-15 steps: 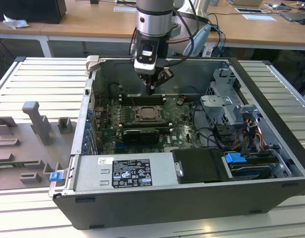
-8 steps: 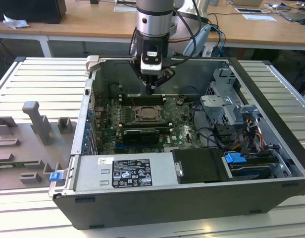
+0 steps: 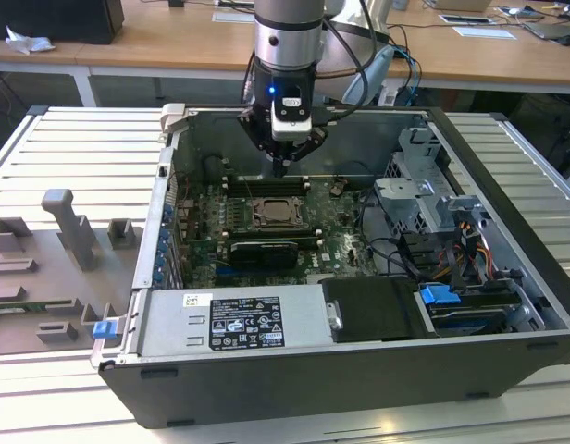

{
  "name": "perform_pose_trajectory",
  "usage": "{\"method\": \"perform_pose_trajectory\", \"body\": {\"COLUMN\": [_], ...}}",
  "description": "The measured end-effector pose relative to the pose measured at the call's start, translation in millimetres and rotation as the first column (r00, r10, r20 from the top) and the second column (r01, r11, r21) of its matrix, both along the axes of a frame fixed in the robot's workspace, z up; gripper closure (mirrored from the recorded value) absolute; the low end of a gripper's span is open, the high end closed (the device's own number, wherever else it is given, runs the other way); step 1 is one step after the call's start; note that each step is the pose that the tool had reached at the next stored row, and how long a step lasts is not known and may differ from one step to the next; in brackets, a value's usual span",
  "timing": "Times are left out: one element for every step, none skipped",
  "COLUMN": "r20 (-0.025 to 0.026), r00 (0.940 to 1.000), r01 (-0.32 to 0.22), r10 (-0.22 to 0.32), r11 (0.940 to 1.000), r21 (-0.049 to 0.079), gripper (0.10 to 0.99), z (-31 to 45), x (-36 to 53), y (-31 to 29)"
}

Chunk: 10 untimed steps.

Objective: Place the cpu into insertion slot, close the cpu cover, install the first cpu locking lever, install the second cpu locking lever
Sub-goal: 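Install the first cpu locking lever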

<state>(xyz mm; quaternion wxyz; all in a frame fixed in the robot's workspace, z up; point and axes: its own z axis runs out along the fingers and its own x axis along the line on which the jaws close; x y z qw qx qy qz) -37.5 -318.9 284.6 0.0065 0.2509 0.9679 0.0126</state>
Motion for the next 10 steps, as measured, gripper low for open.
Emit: {"method": "perform_pose_trajectory", "body": {"r20": [0.0000, 0.0000, 0.0000, 0.0001, 0.0000, 0.0000, 0.0001, 0.0002, 0.0000, 0.0001], "r00": [0.9999, 0.9997, 0.9992, 0.9986, 0.9977, 0.9960, 0.9946, 0.9918, 0.9897, 0.9879], "r01": [-0.011, -0.026, -0.040, -0.053, -0.068, -0.090, -0.103, -0.128, -0.143, -0.155], "r10": [0.011, 0.026, 0.040, 0.053, 0.068, 0.090, 0.103, 0.128, 0.143, 0.155], "r11": [0.9999, 0.9997, 0.9992, 0.9986, 0.9977, 0.9960, 0.9946, 0.9918, 0.9897, 0.9879], "r21": [0.000, 0.000, 0.000, 0.000, 0.000, 0.000, 0.000, 0.000, 0.000, 0.000], "gripper": [0.980, 0.980, 0.980, 0.980, 0.980, 0.980, 0.980, 0.980, 0.980, 0.980], "z": [-0.1, -0.3, -0.4, -0.6, -0.7, -0.9, -1.2, -1.8, -2.4, -3.3], "x": [-0.2, -0.4, -0.4, -0.5, -0.6, -0.6, -0.6, -0.7, -1.3, -2.5], "y": [0.0, 0.0, 0.0, 0.0, 0.0, 0.0, 0.0, 0.0, 0.0, -0.1]}}
